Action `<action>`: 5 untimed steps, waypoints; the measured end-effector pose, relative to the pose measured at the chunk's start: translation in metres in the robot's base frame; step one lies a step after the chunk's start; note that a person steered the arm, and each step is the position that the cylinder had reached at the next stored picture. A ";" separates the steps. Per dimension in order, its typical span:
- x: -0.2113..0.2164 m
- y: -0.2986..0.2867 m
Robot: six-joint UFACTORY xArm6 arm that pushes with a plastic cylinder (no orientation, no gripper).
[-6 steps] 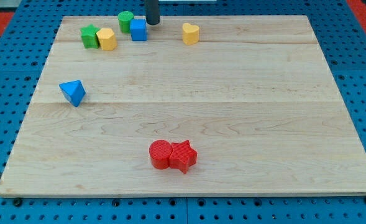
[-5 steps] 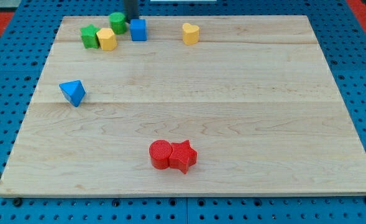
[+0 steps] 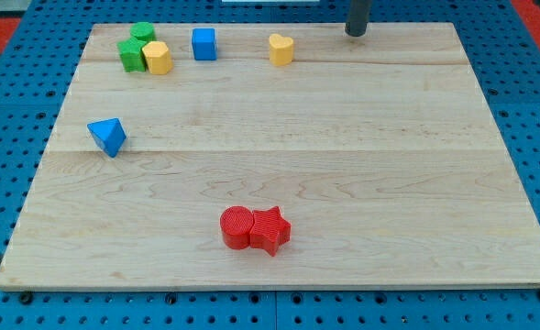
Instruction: Move the yellow heart closer to the blue cube
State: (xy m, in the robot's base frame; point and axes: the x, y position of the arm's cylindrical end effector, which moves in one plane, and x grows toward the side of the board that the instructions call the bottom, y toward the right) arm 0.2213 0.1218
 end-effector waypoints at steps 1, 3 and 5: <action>0.034 -0.042; 0.013 -0.097; 0.013 -0.181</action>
